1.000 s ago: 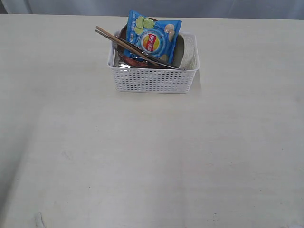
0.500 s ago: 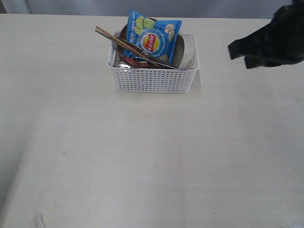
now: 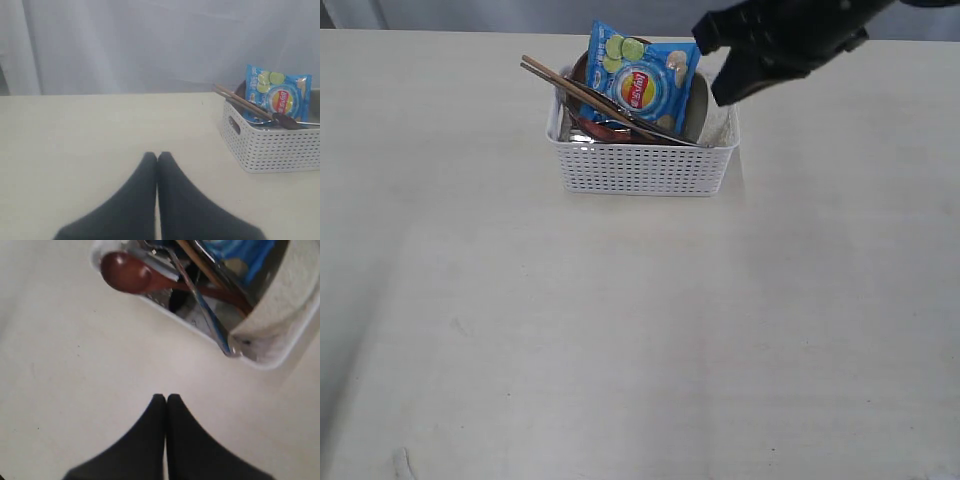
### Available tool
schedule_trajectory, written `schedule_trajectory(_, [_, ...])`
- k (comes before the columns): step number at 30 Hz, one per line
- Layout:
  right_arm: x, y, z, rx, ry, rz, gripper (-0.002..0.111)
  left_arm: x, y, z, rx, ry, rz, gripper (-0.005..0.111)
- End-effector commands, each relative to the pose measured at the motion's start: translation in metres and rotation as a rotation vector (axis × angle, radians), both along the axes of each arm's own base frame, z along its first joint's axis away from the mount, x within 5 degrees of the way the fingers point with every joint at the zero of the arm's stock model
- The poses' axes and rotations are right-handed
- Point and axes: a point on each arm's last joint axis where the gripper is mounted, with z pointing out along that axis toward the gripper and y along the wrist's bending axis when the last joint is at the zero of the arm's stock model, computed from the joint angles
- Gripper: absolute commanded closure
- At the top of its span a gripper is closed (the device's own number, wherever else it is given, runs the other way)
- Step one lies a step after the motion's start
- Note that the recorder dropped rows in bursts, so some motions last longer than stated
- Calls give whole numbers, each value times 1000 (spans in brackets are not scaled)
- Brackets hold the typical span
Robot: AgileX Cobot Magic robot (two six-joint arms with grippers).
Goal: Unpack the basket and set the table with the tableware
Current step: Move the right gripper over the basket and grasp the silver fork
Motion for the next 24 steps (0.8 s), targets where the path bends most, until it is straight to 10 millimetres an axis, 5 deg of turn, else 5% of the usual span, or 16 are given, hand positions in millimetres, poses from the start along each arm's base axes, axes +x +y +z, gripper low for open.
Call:
schedule_trajectory(1, [22,16,16,-4,-54,124,108,0,0,0,-5,-11,-1,107])
schedule_trajectory(7, [43,65,22,-107,-91,321,108,0,0,0,-5,-11,-1,107])
schedule_trajectory(13, [59,105,-6,-241,-130,414,108,0,0,0,-5,-11,-1,107])
schedule_trajectory(24, [76,116,-40,-293,-95,430,80,0,0,0,-5,-11,-1,107])
